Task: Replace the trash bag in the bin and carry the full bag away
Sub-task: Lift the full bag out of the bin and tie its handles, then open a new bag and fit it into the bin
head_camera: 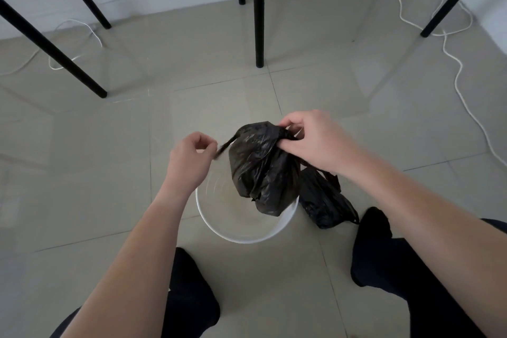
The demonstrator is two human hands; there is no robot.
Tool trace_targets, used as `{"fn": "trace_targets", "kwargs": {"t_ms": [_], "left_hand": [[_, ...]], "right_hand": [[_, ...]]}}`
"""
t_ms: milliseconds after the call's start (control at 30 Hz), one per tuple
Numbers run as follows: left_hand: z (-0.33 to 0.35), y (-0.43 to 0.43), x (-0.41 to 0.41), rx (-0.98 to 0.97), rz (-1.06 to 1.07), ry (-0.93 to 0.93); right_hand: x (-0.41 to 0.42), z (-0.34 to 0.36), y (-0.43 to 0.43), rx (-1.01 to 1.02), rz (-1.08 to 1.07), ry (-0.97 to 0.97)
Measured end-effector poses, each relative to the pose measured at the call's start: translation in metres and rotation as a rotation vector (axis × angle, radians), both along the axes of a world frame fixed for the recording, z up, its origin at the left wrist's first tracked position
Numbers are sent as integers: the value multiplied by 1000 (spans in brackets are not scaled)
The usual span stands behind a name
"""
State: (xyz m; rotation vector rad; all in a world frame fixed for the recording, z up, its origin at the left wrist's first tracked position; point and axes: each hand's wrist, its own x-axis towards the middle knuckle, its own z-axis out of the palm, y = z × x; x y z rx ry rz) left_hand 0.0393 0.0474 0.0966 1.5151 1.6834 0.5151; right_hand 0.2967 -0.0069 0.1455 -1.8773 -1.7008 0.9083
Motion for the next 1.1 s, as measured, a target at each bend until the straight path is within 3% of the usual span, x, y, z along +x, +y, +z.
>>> {"fn": "trace_targets", "kwargs": {"t_ms": [300,500,767,1100], "left_hand": [[-85,-24,-17,-277,3,398],[-105,-36,-34,-348,56,377],[-110,-28,-28,-403,83,292],[-131,-20,-37,-405,81,286]], "right_hand": [[75,39,-45,58,-175,59],[127,25,-54,-3,-225,-47],[201,-61,-33,-263,-331,-238],[214,-148,-26,-485,-334,-302]]}}
